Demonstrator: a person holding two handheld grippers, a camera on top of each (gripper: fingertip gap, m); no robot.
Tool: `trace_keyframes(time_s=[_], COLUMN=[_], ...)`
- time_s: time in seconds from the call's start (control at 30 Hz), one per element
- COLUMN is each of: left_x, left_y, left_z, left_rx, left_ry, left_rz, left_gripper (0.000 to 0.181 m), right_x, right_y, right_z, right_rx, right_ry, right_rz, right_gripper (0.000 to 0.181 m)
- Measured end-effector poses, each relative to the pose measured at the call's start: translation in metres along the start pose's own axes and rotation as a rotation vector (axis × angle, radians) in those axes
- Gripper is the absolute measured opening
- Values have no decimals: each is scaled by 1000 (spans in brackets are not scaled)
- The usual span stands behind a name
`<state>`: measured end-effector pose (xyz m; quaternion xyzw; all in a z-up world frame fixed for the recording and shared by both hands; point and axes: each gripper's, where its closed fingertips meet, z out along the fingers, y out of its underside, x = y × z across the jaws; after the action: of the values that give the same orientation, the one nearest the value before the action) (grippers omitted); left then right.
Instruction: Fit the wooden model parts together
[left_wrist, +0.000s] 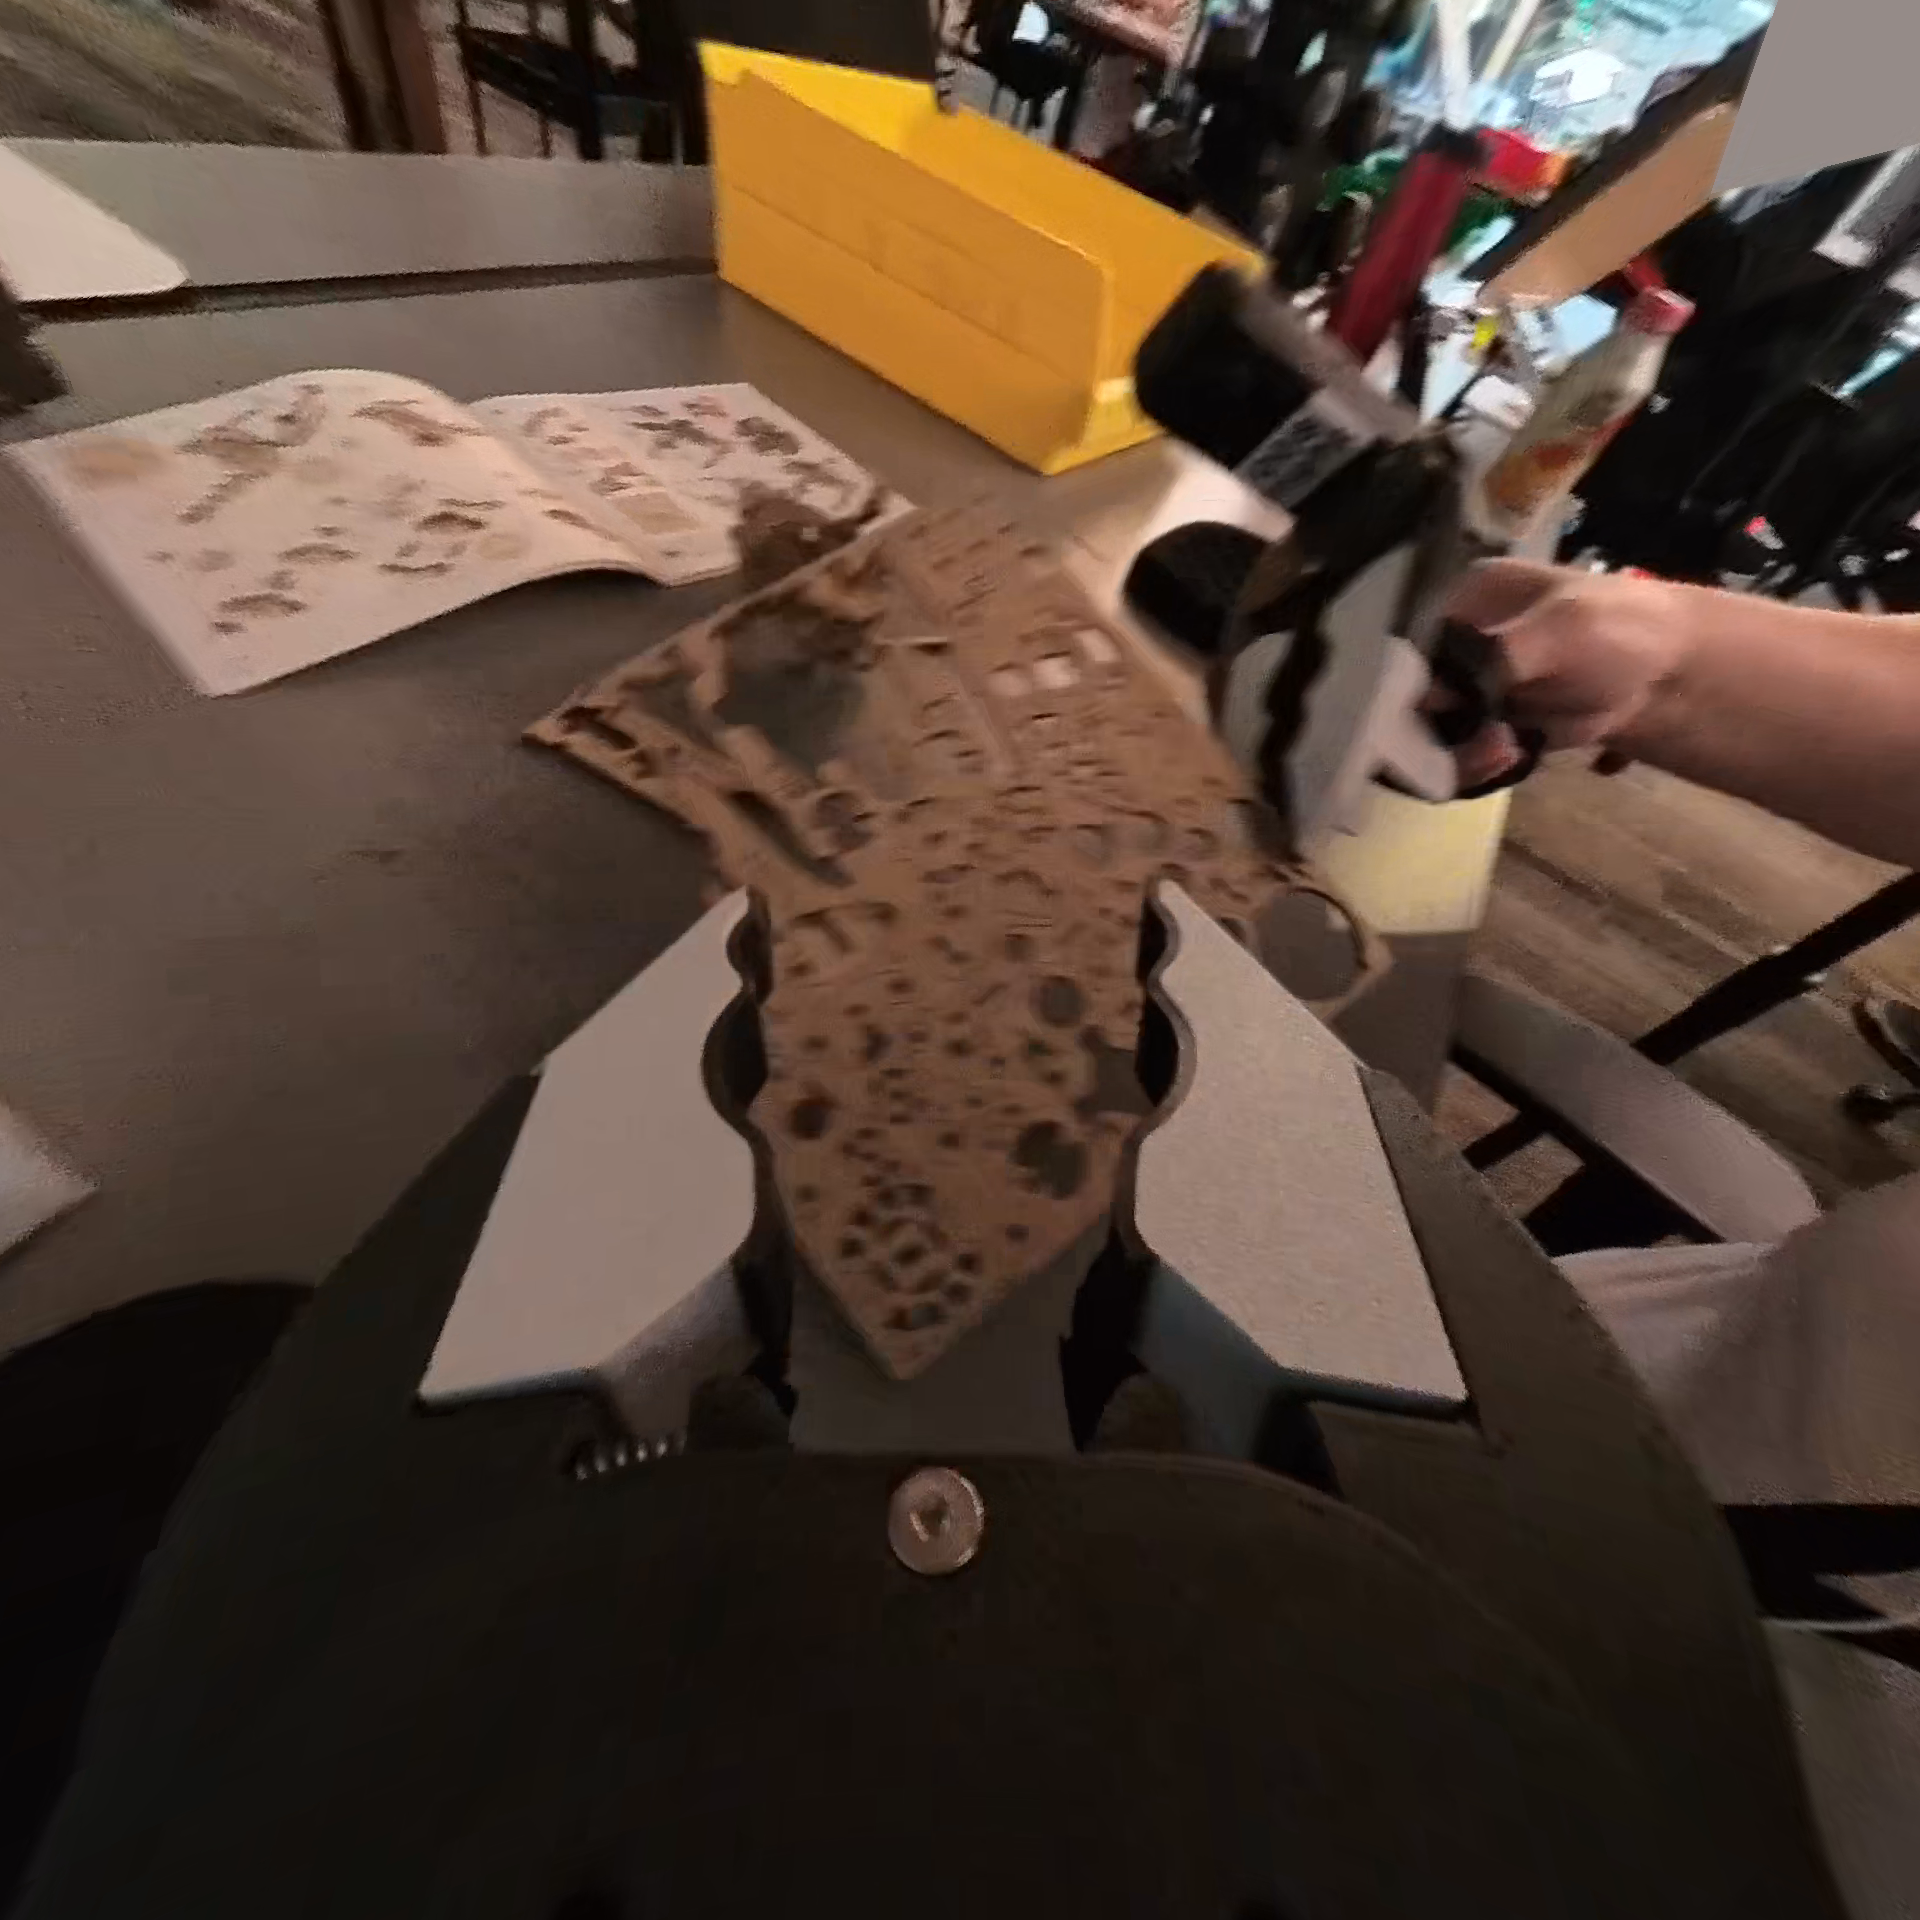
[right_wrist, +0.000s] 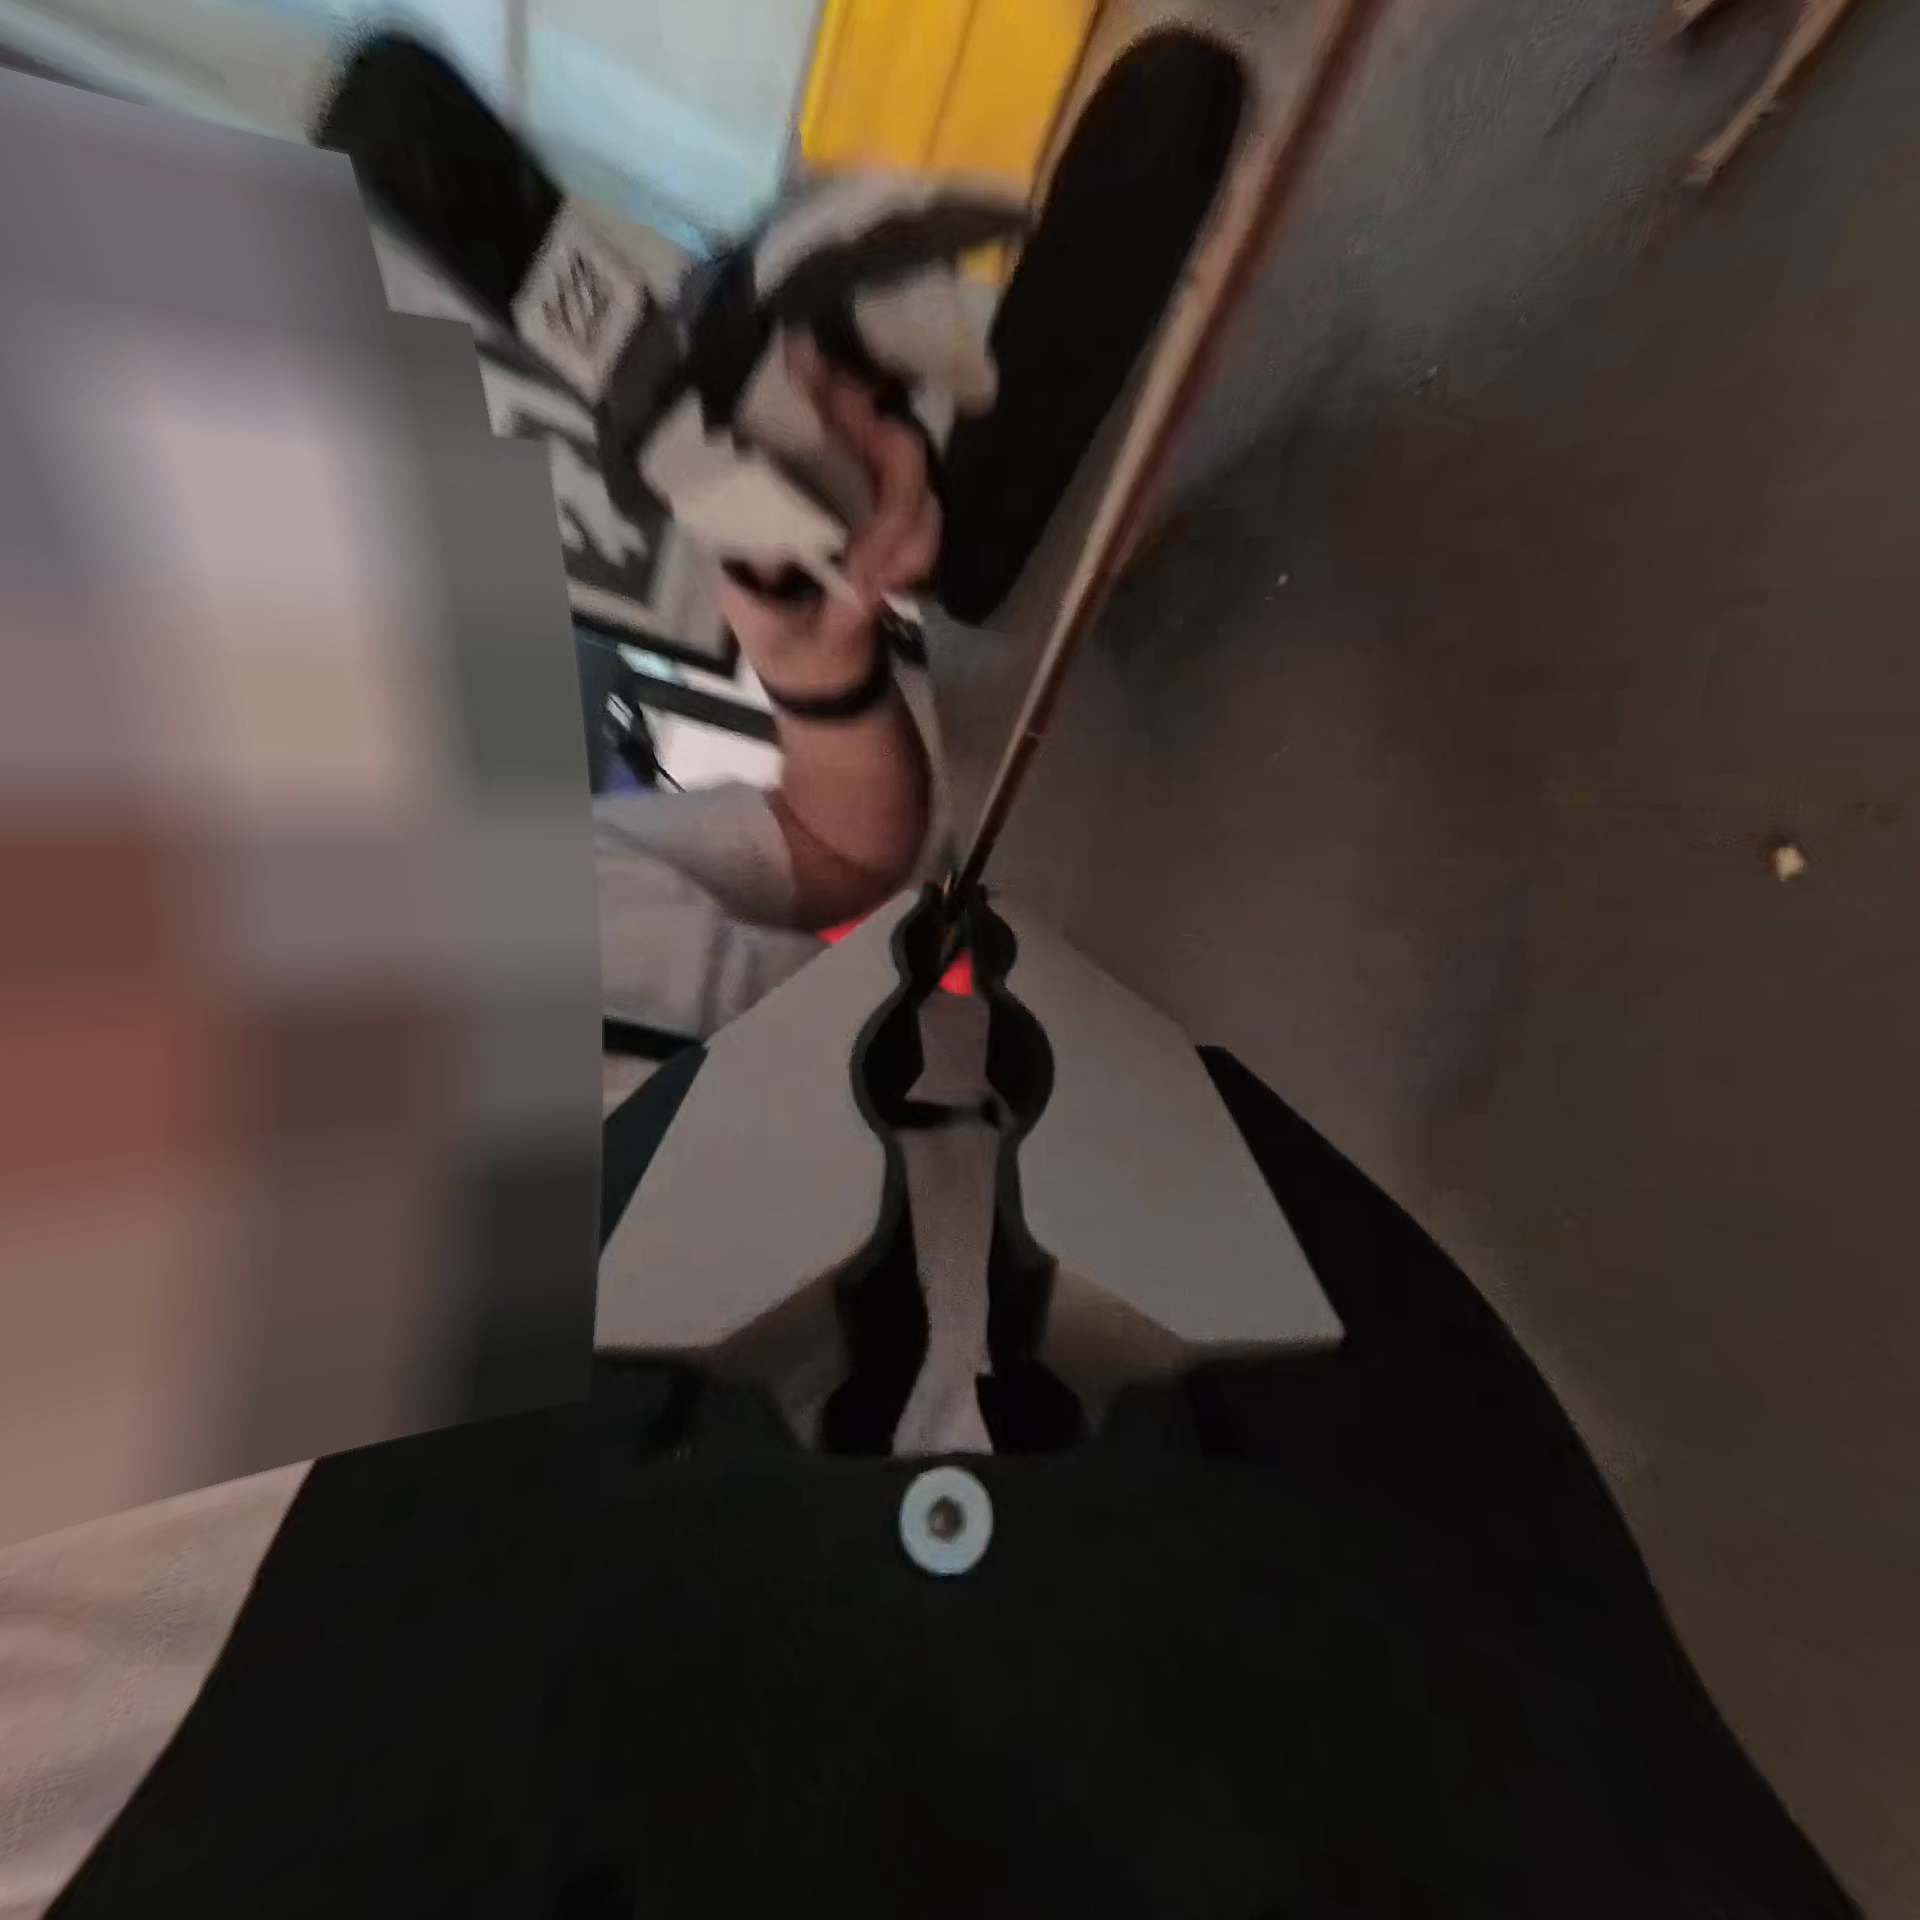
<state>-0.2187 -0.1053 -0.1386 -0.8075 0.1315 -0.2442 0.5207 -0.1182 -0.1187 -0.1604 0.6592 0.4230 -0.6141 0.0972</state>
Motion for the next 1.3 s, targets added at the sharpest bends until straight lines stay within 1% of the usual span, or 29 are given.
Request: trace_keyframes(time_s=[0.03, 0.07, 0.13, 0.17, 0.23, 0.27, 0.33, 0.4, 0.43, 0.47, 0.5, 0.53, 0.67, 0.87, 1.0, 1.07, 1.13, 1.23, 1.3], left_x=[-12, -21, -31, -31, -22, -16, -8, 5, 9, 11, 11, 11, 5, 1, 2, 2, 2, 2, 2], left_y=[1, 3, 5, 5, 5, 6, 11, 17, 21, 26, 30, 30, 33, 35, 35, 36, 36, 36, 37], left_z=[-1, 0, 1, 1, 0, -2, -3, -4, -3, -2, -2, -2, 1, 0, -1, 0, 0, 0, 0], left_rx=[-18, -41, -78, -92, -125, -149, -192, -237, -270, -306, -333, -335, -339, -349, -346, -348, -350, -349, -349], left_ry=[-8, 0, 71, 126, 257, 318, 410, 517, 549, 560, 562, 563, 524, 523, 532, 529, 528, 530, 528], left_rz=[-5, -24, -108, -148, -203, -208, -212, -243, -260, -266, -268, -275, -301, -327, -326, -315, -311, -315, -315], left_gripper=[76, 79, 85, 87, 85, 83, 73, 56, 49, 31, 9, 4, 2, 2, 2, 2, 2, 2, 2], right_x=[3, 5, 5, 5, 8, 7, 8, 12, 14, 16, 17, 23, 36, 42, 44, 52, 52, 48, 49], right_y=[4, 8, 12, 12, 9, 8, 3, -4, -9, -13, -16, -17, -24, -28, -29, -28, -25, -21, -18], right_z=[1, 2, 3, 4, 4, 4, 3, 3, 4, 4, 5, 5, -1, 1, 2, 1, 2, 8, 10], right_rx=[-53, -100, -177, -205, -243, -258, -271, -264, -252, -233, -214, -205, -123, -60, -61, -67, -85, -93, -97], right_ry=[41, 74, 116, 128, 161, 154, 142, 134, 130, 118, 105, 114, 140, 148, 189, 236, 242, 210, 203], right_rz=[-73, -149, -281, -329, -369, -379, -393, -388, -378, -369, -357, -347, -313, -277, -282, -273, -276, -266, -260], right_gripper=[2, 1, 1, 1, 1, 1, 1, 1, 2, 2, 1, 2, 9, 4, 5, 14, 14, 12, 3])
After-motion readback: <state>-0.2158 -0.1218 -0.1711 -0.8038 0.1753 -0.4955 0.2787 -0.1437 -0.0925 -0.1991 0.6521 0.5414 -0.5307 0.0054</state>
